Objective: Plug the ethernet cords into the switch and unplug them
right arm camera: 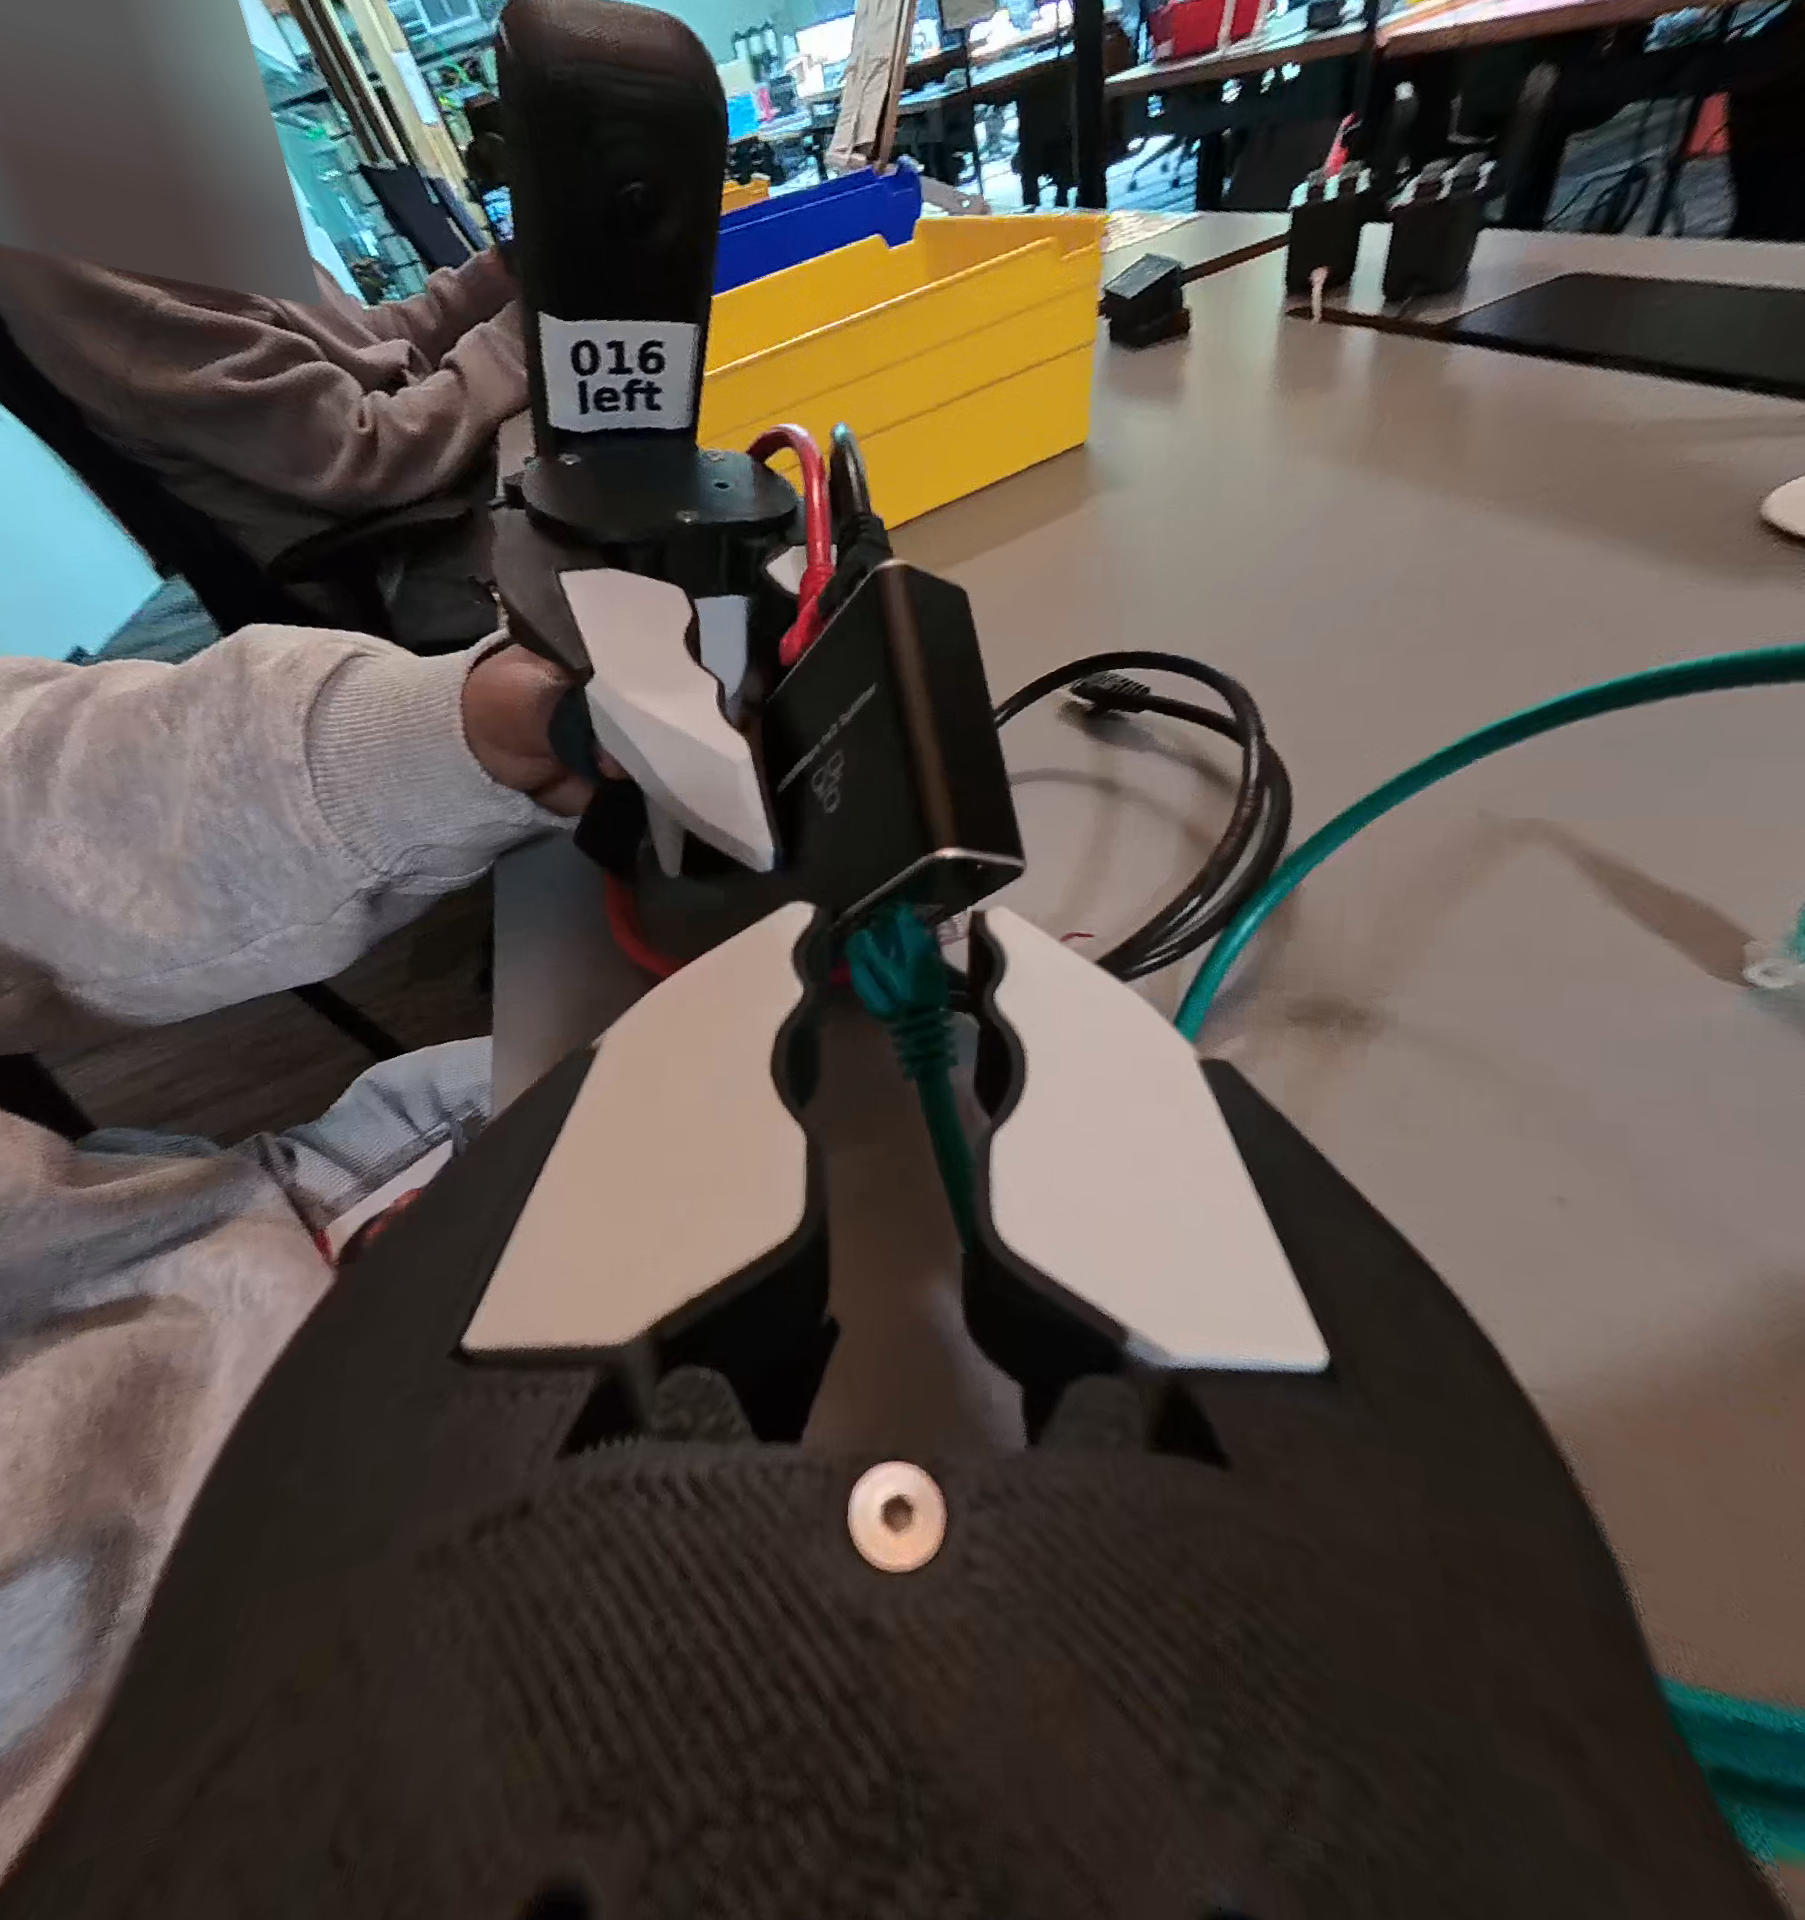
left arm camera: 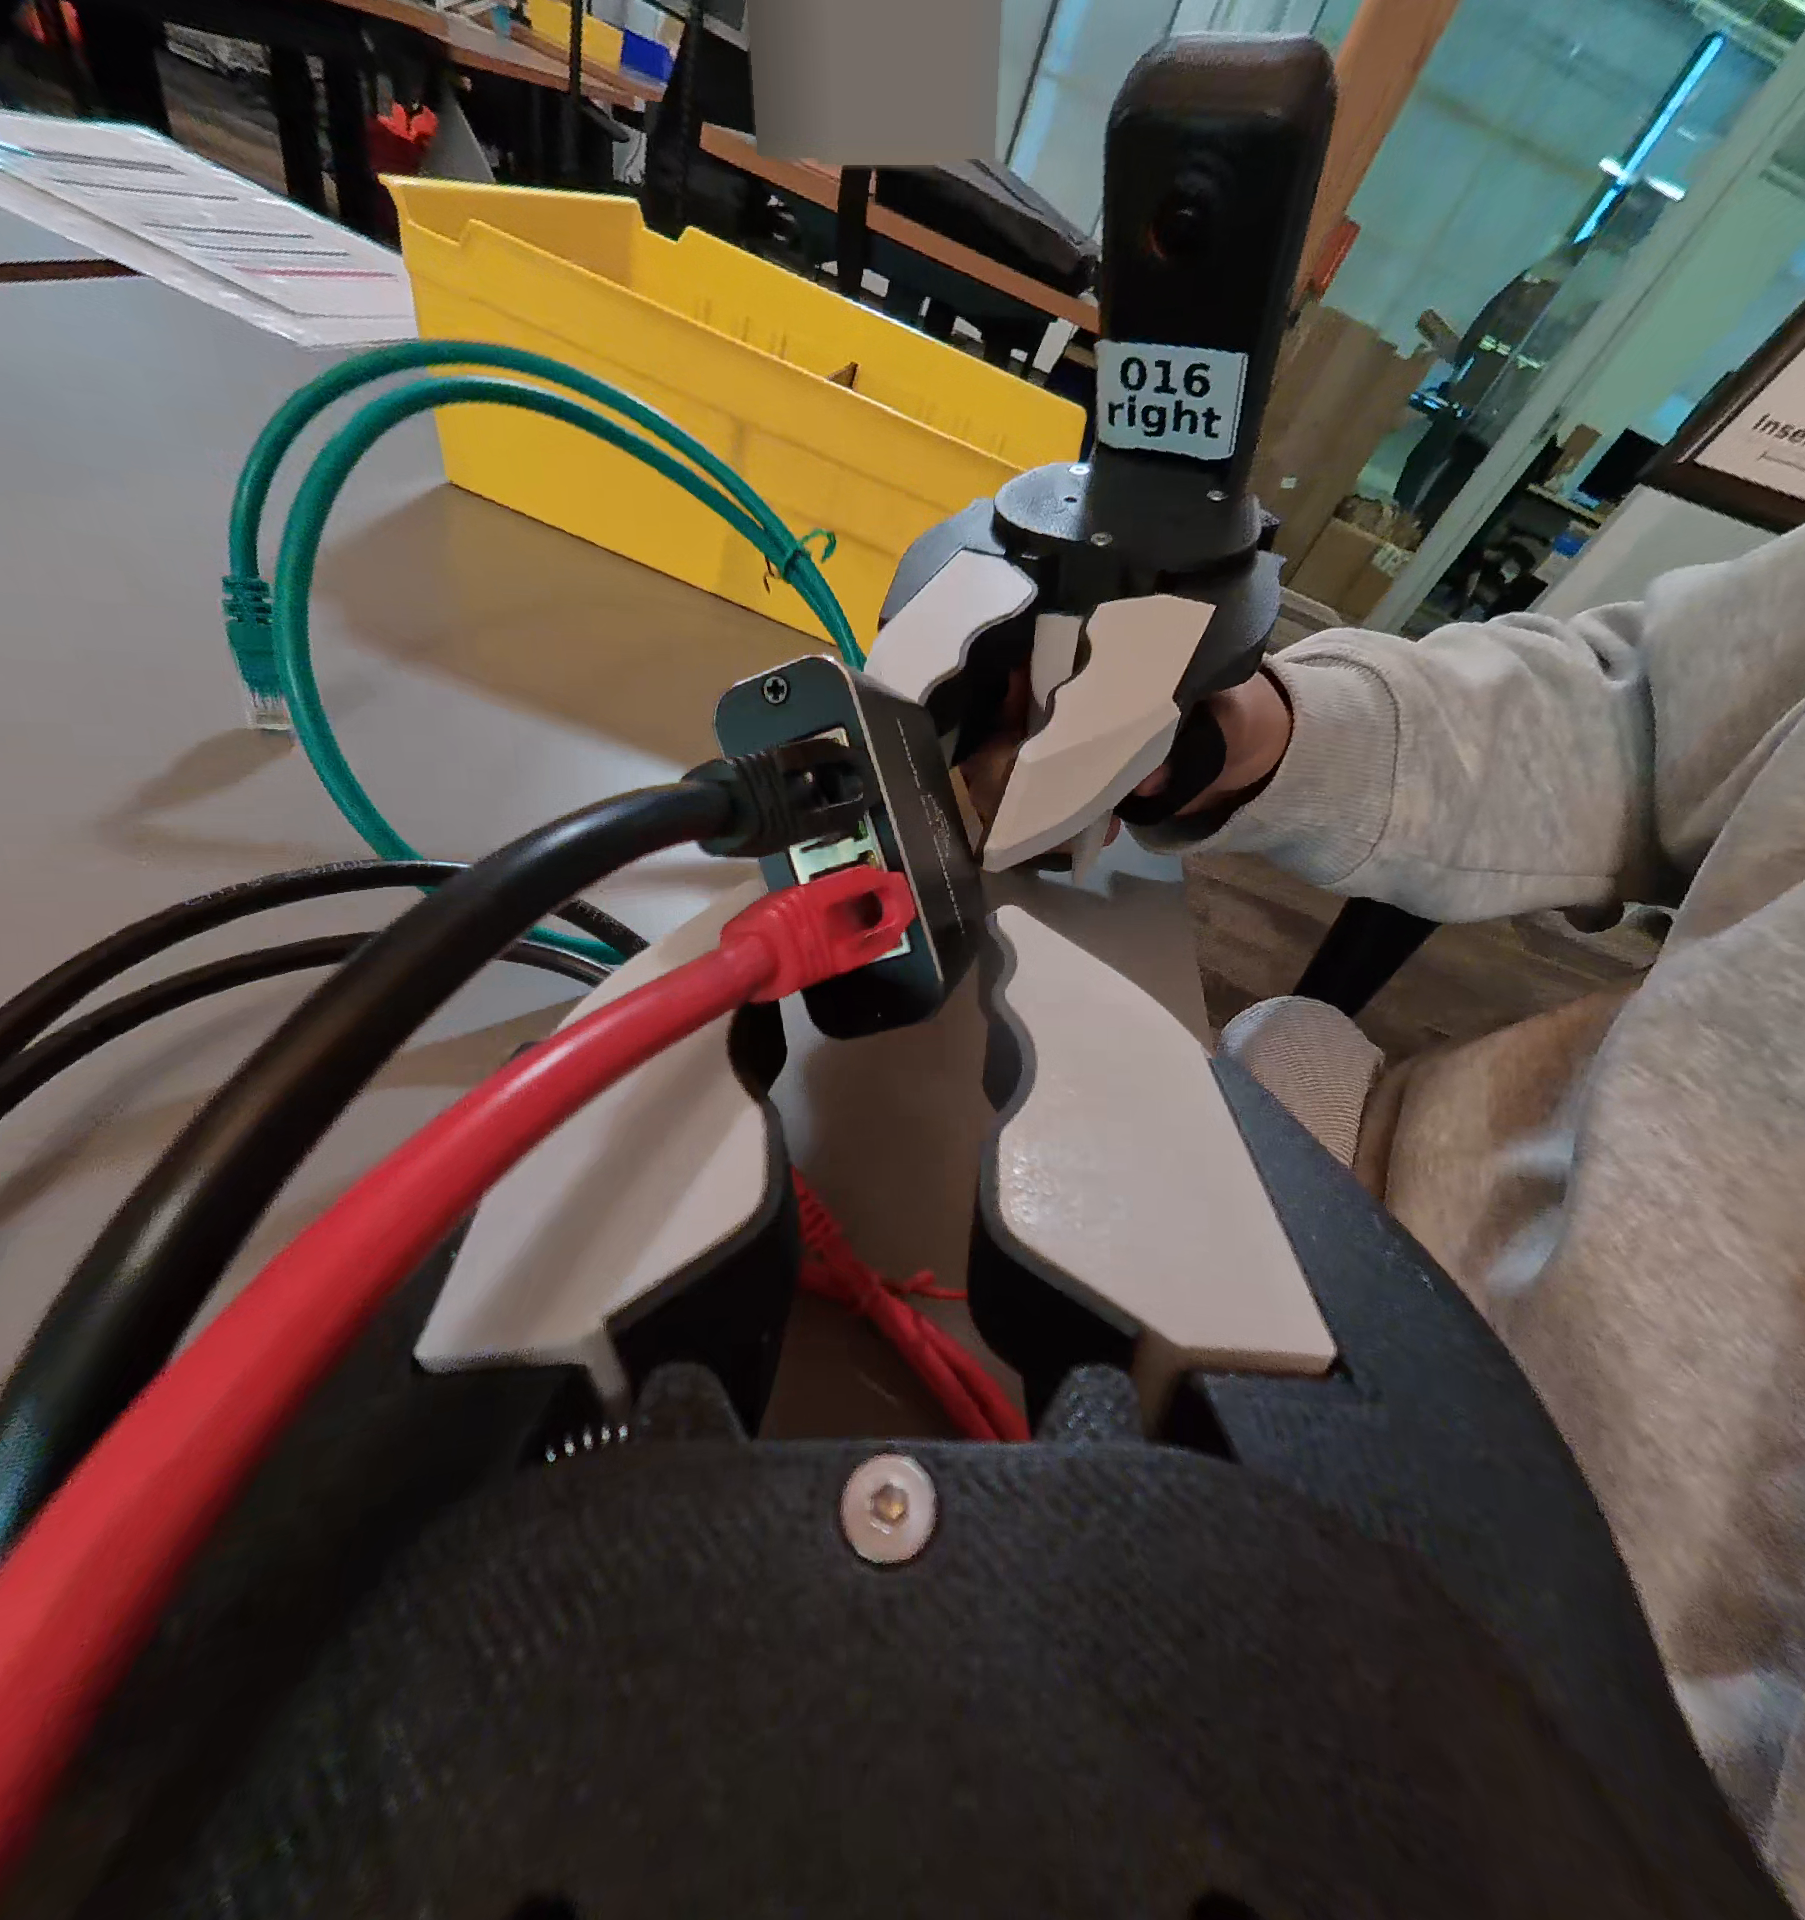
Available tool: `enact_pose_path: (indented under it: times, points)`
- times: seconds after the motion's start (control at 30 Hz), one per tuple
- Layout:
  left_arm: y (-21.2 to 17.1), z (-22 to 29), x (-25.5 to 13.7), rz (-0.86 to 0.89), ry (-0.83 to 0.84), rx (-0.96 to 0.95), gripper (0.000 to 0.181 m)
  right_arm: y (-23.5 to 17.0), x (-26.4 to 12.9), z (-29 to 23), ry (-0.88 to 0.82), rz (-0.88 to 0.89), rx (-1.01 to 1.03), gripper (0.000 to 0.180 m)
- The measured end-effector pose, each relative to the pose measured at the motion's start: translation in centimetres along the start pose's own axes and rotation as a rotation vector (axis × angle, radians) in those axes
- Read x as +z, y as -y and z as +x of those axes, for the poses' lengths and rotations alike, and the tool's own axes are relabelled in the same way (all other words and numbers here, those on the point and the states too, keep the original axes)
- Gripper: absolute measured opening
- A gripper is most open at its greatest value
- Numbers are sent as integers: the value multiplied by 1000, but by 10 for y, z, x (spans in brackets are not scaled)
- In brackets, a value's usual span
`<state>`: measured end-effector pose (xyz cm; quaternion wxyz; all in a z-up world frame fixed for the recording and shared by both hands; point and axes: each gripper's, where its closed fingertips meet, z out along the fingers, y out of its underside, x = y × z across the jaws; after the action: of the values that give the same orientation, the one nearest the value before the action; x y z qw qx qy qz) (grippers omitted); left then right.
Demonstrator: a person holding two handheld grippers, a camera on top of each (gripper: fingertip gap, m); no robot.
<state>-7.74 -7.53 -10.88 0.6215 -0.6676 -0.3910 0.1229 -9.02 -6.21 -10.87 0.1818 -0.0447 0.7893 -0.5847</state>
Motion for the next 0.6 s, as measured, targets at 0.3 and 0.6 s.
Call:
enact_pose_path:
  times: [0.3, 0.6]
  points:
    - [9, 1, 0, 91, -25, -69, 37, -2, 2, -8, 51, -1, 47, 17]
    - [21, 2, 1, 241, -91, -238, 27, -1, 6, -14, 39, 4, -2, 17]
